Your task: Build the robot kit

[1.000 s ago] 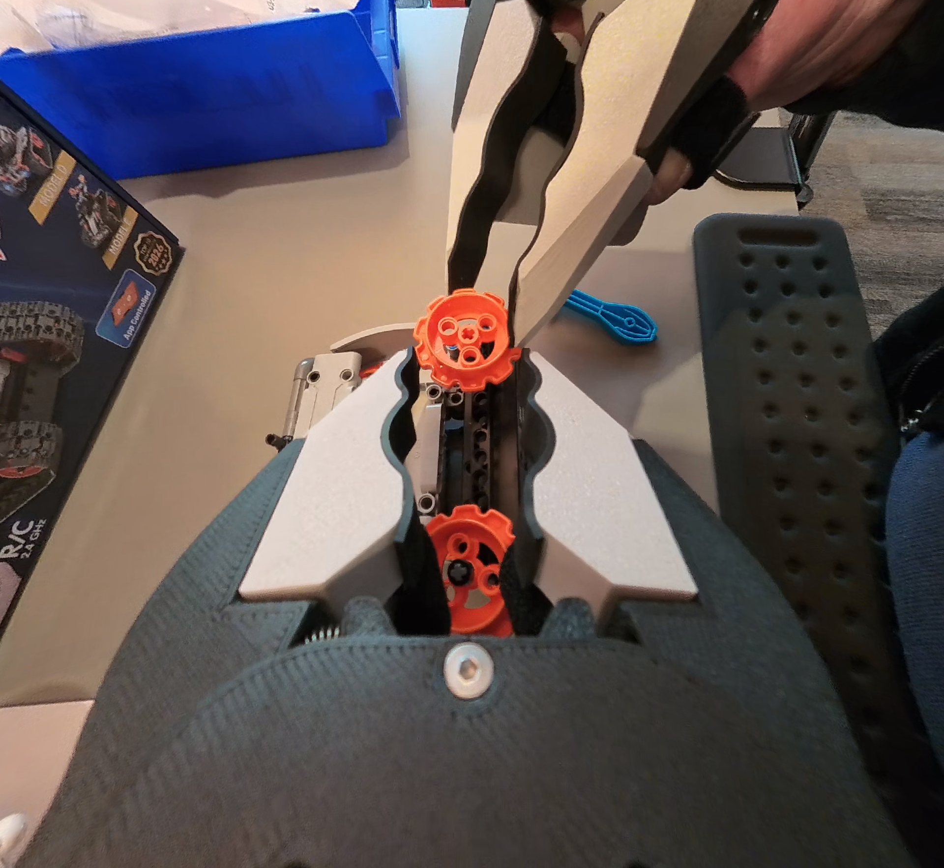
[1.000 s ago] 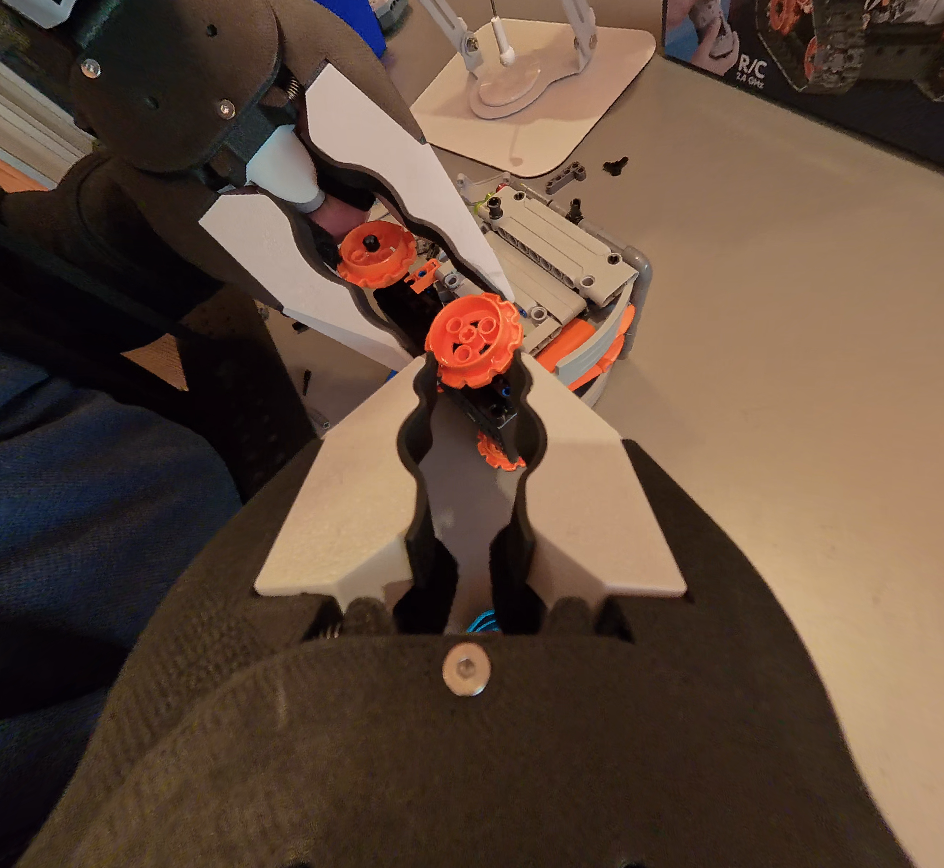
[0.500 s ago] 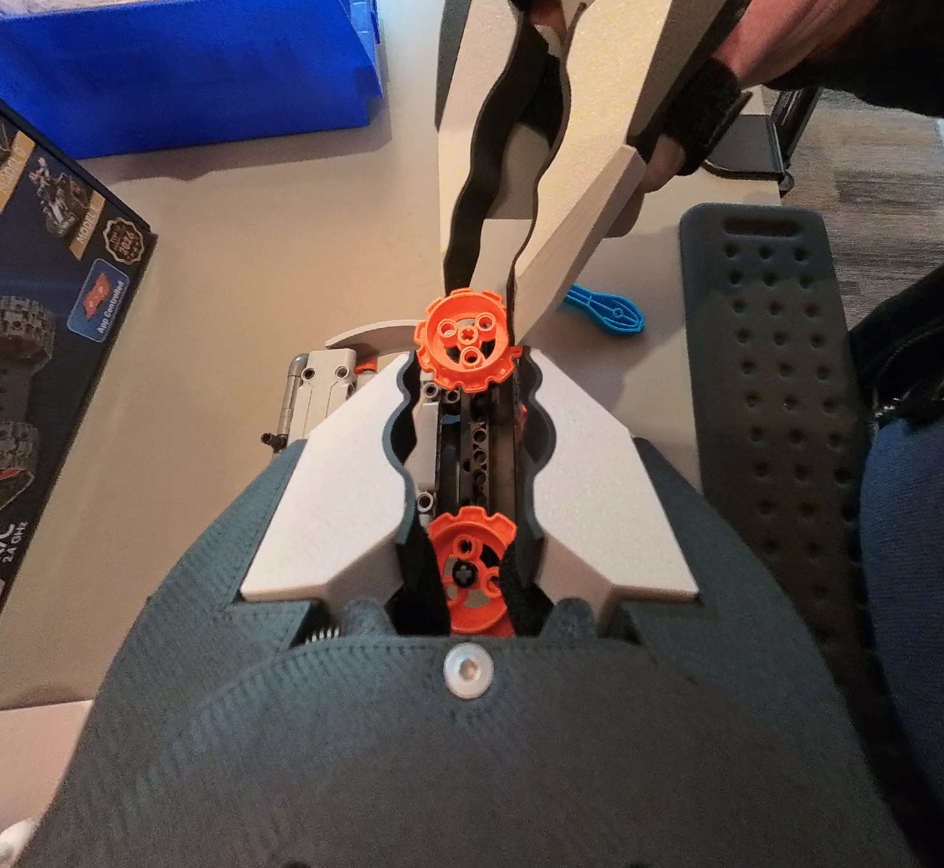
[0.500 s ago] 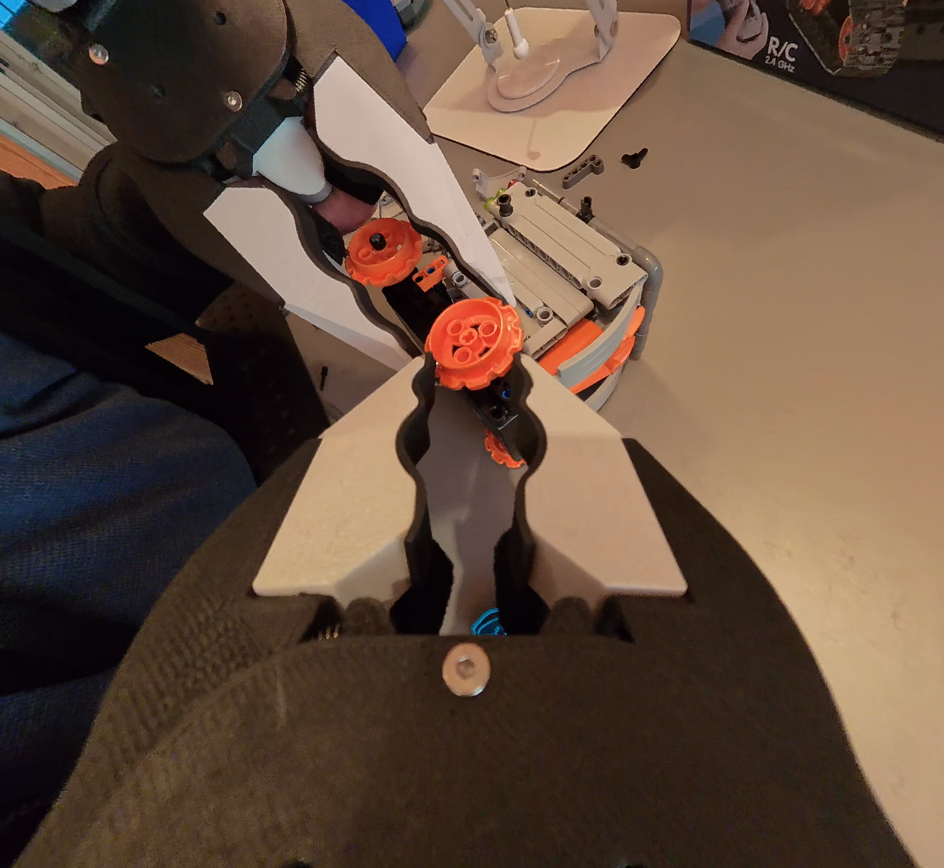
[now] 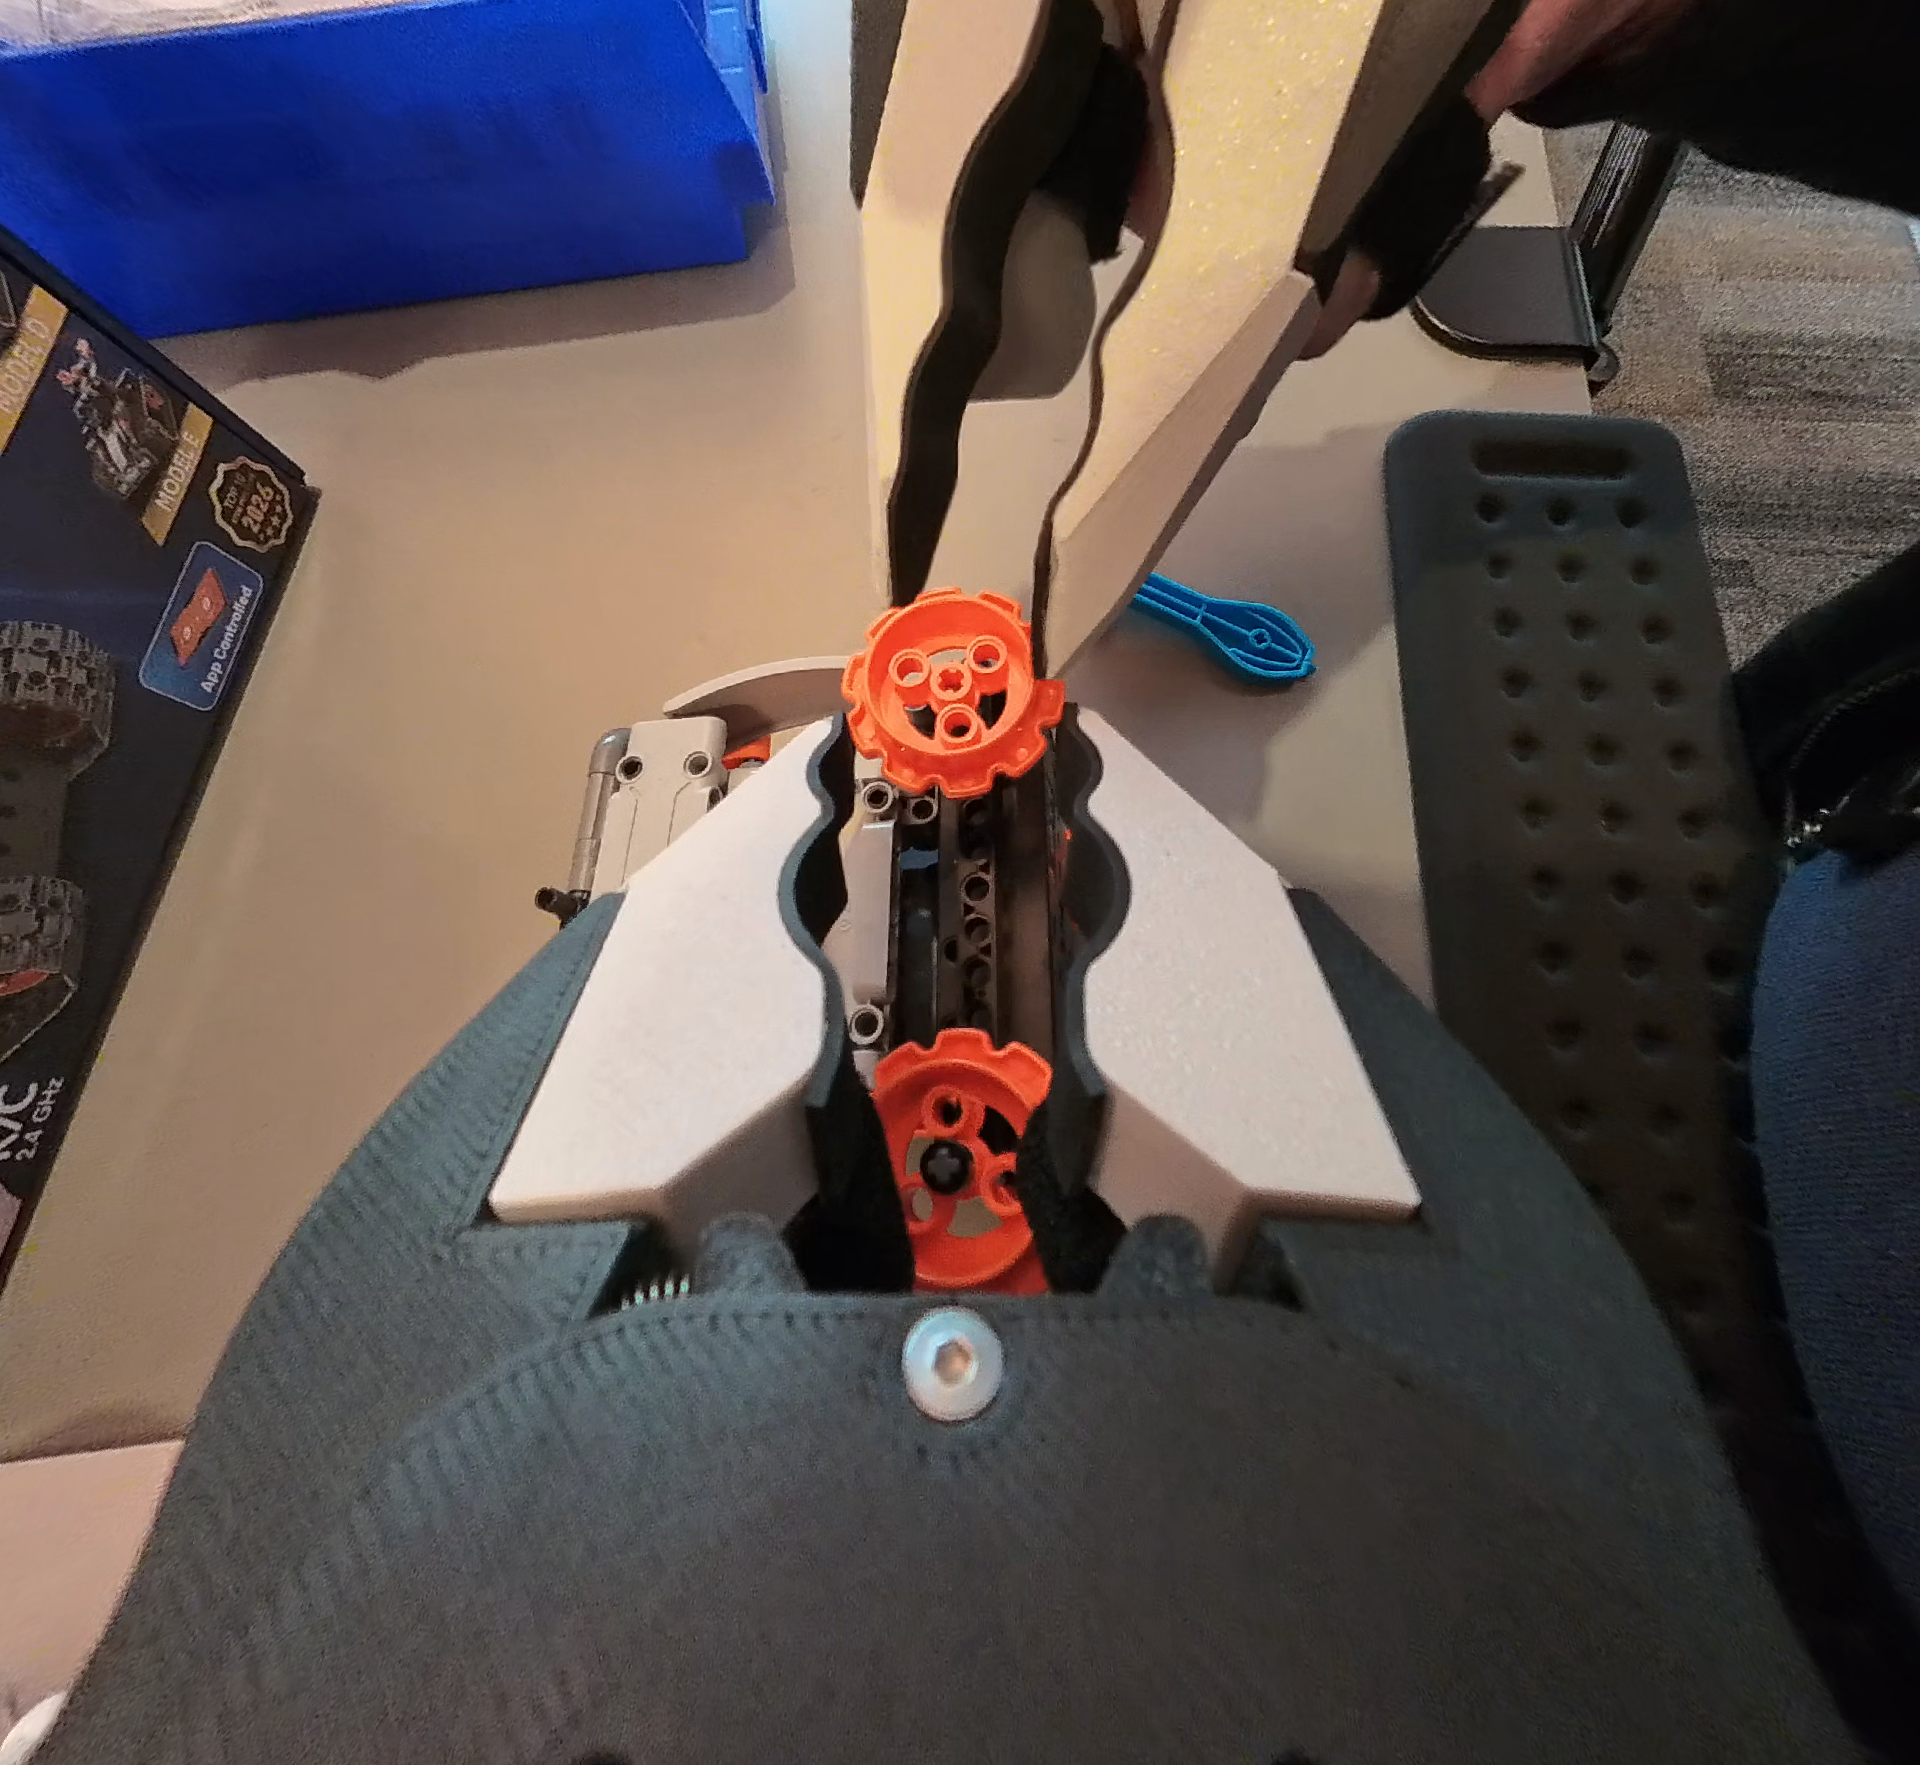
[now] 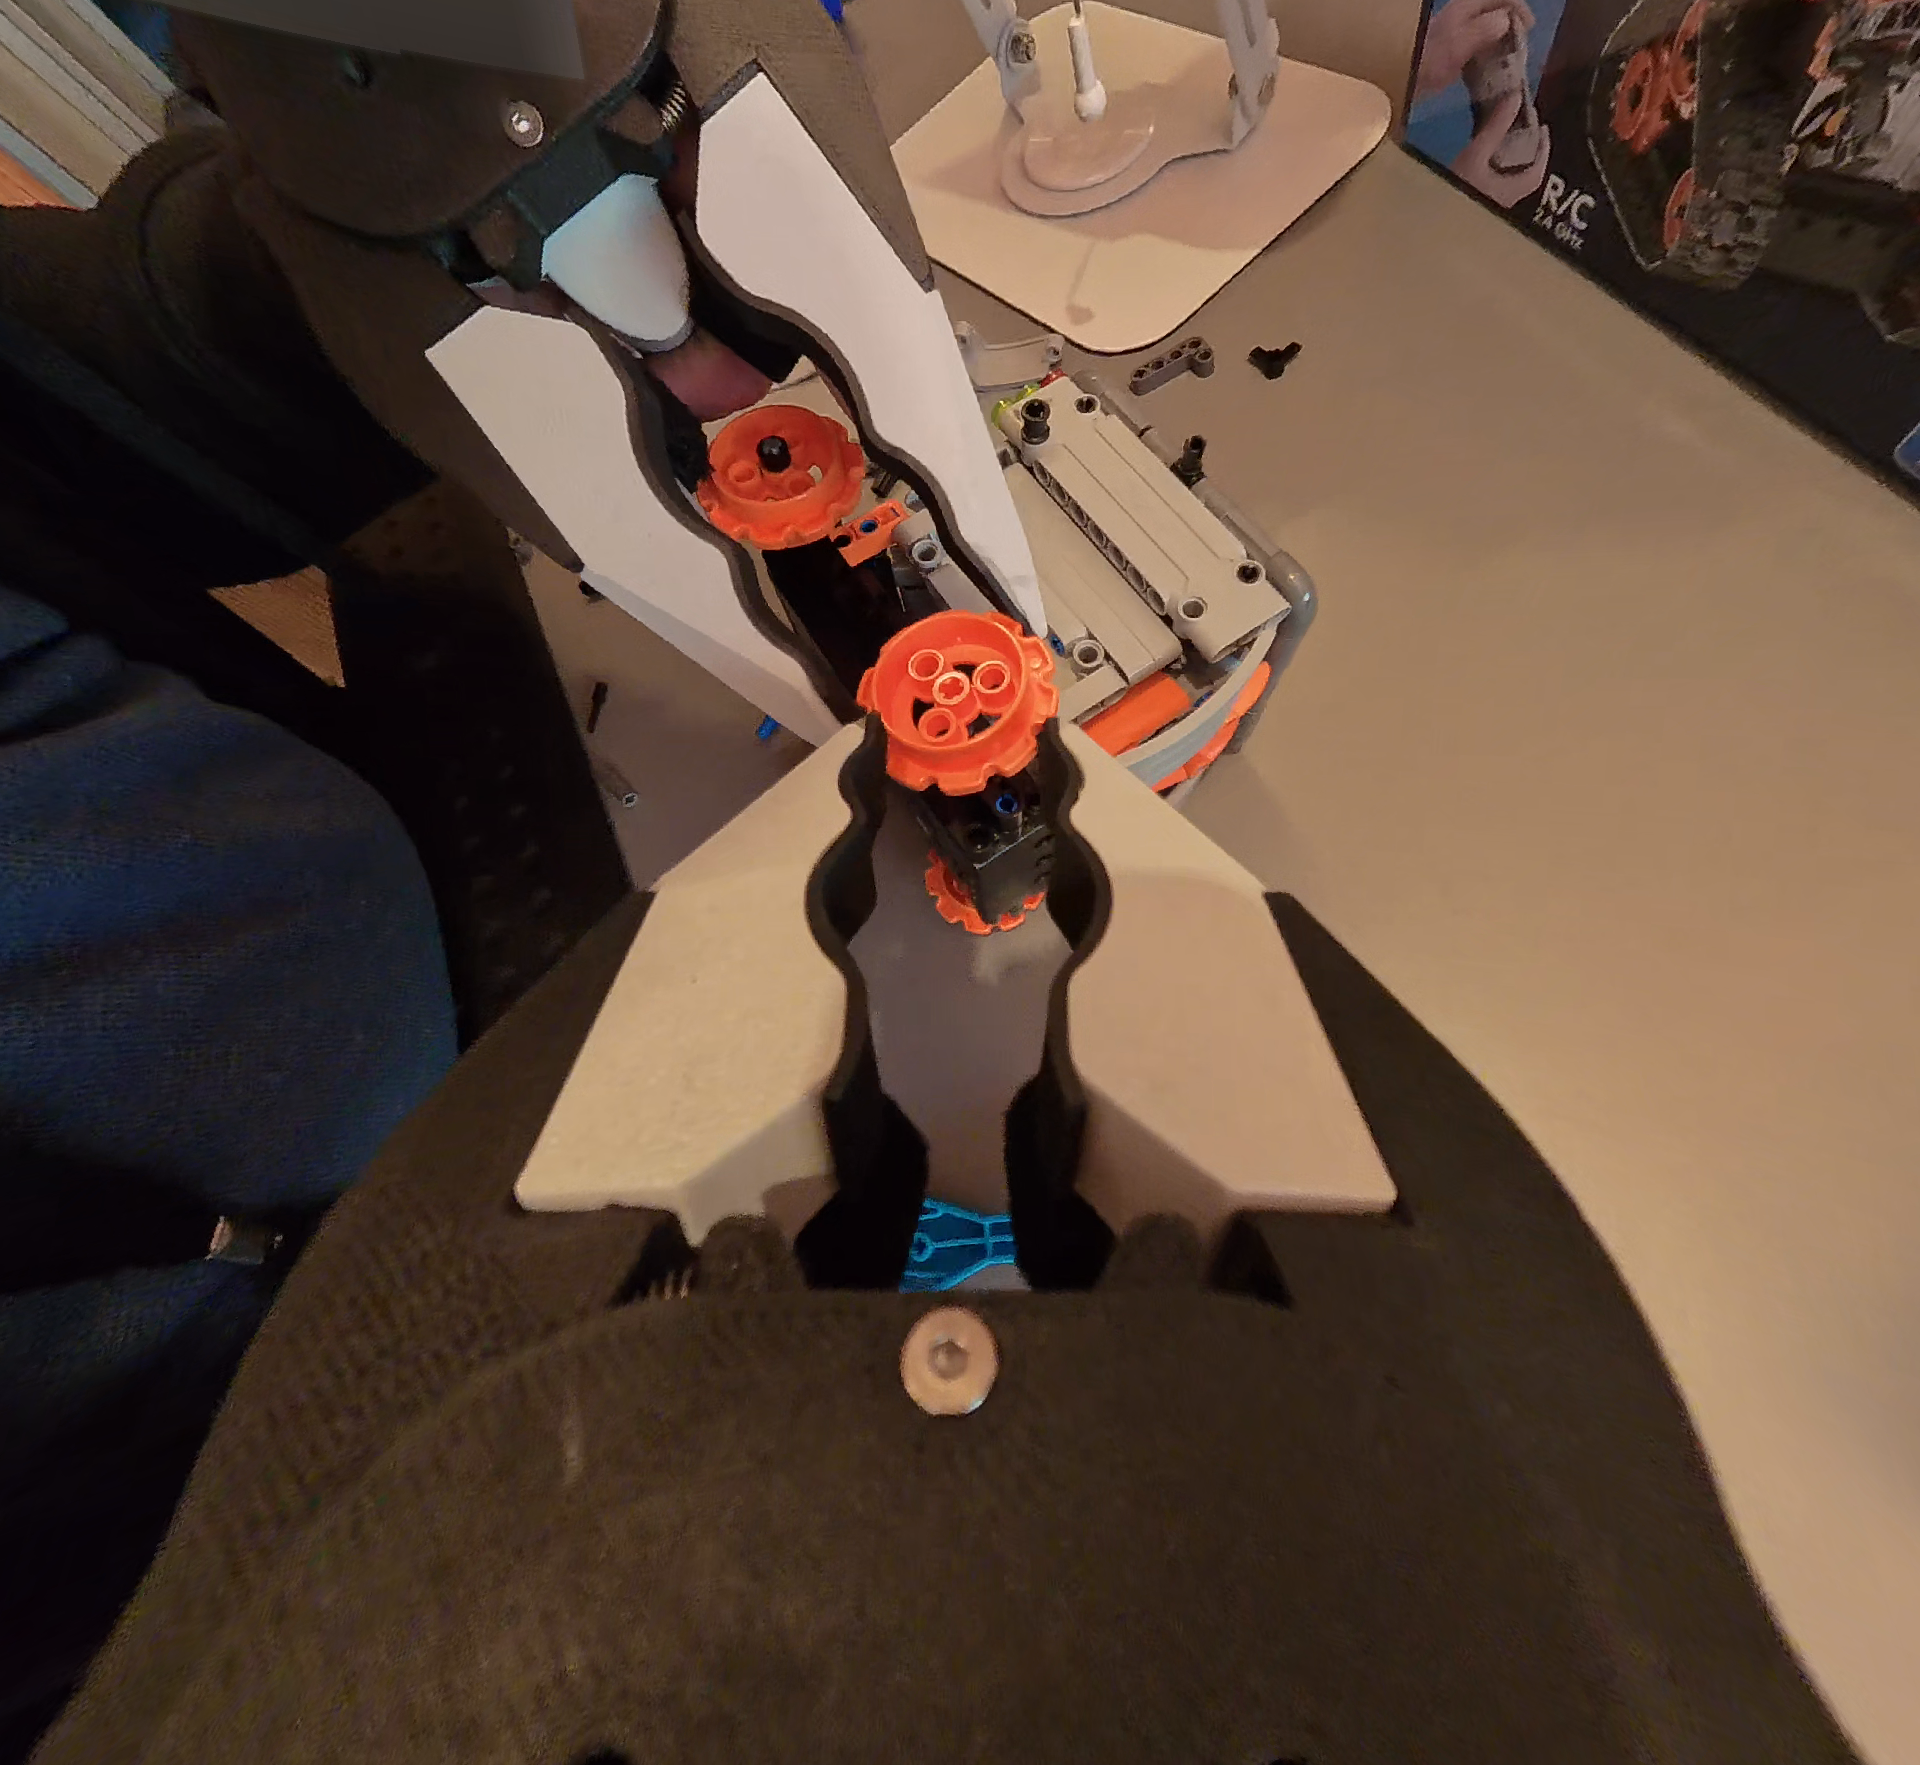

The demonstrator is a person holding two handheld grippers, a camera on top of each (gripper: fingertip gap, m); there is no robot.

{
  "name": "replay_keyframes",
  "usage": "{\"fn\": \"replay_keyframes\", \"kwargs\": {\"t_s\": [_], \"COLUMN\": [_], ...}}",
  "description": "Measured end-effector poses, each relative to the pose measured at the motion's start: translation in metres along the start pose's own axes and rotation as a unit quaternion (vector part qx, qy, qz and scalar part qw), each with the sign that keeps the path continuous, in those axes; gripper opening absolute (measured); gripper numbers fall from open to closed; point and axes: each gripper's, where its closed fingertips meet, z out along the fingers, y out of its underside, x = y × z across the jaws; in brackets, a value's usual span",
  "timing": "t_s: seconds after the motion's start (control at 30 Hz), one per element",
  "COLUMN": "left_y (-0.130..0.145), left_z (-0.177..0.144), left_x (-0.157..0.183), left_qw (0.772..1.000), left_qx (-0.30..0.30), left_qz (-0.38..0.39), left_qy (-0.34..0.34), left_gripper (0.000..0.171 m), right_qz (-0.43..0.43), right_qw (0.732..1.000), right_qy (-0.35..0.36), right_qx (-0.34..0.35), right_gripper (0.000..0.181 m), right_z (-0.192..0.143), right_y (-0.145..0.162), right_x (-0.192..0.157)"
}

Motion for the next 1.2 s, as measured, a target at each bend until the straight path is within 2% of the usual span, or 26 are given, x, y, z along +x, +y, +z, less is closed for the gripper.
{"fn": "replay_keyframes", "kwargs": {"t_s": [0.33, 0.7, 1.2], "left_y": [0.0014, 0.0038, 0.009], "left_z": [-0.0009, -0.0004, 0.0], "left_x": [0.0005, 0.002, 0.0033], "left_qw": [1.0, 0.999, 0.999], "left_qx": [-0.015, -0.016, -0.017], "left_qz": [-0.012, -0.033, -0.026], "left_qy": [0.013, 0.031, 0.021], "left_gripper": [0.038, 0.038, 0.039], "right_qz": [0.023, 0.024, -0.01], "right_qw": [0.999, 0.995, 0.993], "right_qy": [-0.023, -0.046, -0.031], "right_qx": [-0.024, -0.08, -0.117], "right_gripper": [0.025, 0.024, 0.024], "right_z": [0.0025, 0.0046, 0.009], "right_y": [0.0024, 0.0038, 0.0068], "right_x": [-0.0016, -0.0026, -0.0052]}}
